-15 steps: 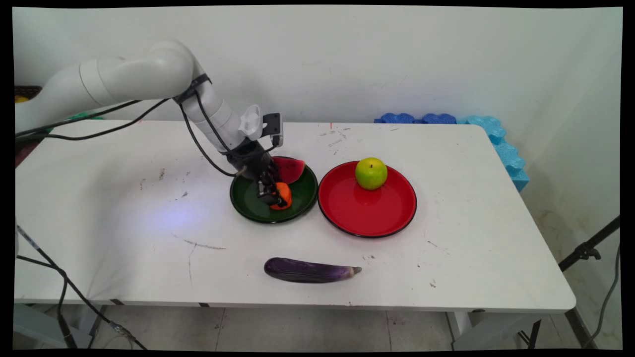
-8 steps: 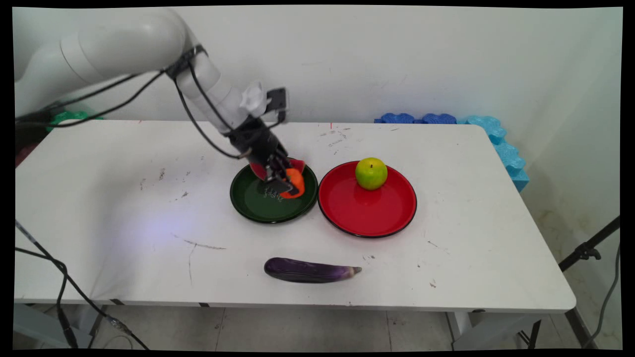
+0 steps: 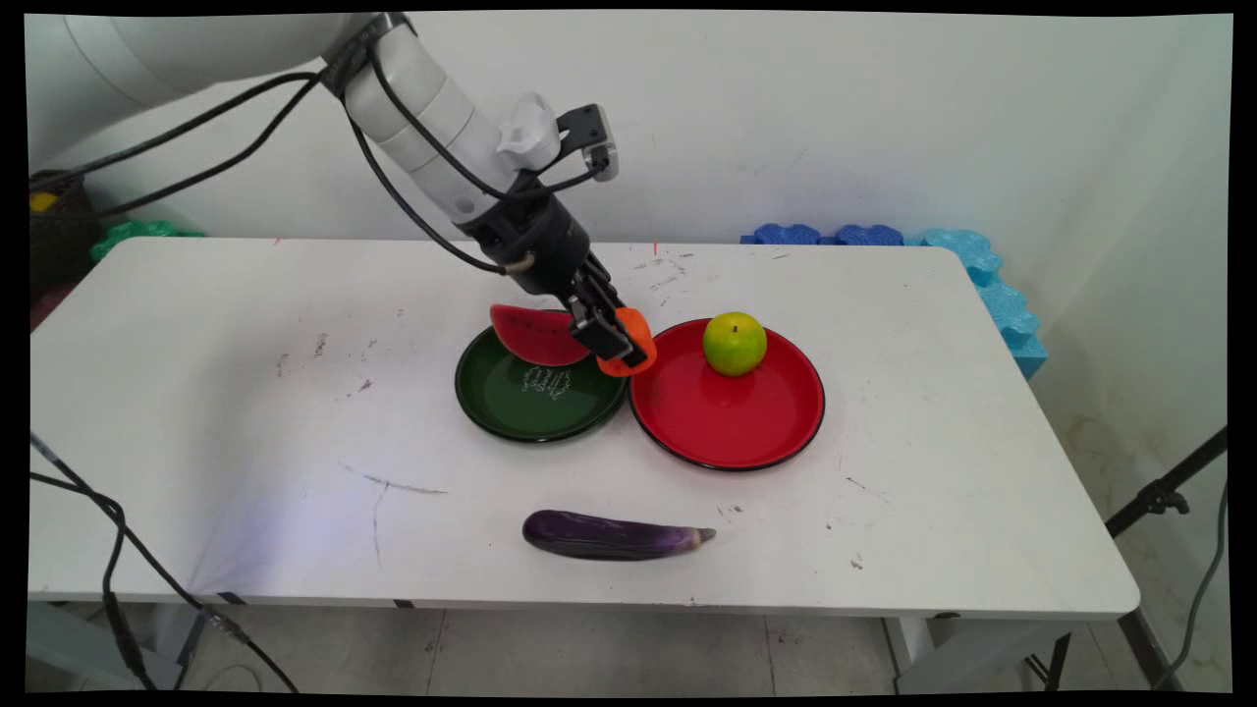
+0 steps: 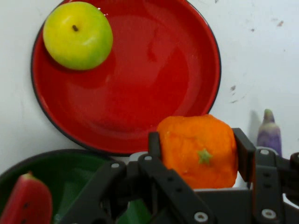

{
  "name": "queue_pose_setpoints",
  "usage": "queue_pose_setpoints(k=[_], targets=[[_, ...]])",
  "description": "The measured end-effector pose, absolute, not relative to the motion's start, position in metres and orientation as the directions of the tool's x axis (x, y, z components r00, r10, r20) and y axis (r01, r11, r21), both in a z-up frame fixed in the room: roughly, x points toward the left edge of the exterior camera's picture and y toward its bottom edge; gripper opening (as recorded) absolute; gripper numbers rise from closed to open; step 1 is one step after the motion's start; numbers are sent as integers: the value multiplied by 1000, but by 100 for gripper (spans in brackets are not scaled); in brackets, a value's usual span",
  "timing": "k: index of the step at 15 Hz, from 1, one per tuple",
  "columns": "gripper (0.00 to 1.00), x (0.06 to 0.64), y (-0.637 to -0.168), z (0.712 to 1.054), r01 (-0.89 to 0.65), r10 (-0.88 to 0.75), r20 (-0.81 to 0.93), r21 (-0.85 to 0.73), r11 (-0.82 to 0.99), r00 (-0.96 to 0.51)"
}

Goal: Place the picked object on the table

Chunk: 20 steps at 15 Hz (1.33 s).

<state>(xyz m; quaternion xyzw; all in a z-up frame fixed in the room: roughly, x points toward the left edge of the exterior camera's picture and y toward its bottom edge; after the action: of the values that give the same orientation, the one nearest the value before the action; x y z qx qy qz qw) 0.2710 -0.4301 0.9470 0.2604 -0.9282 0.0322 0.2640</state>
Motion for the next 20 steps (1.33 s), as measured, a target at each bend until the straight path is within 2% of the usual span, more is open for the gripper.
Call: queue_pose_setpoints(k=[4,13,20], targets=[[0,265,-416,929,-530,-501,508,98,842,-701],[0,268,-377,860,-499,-474,461,76,863,-750],[0,270,-363,831,-472,-438,493,61,879,-752]])
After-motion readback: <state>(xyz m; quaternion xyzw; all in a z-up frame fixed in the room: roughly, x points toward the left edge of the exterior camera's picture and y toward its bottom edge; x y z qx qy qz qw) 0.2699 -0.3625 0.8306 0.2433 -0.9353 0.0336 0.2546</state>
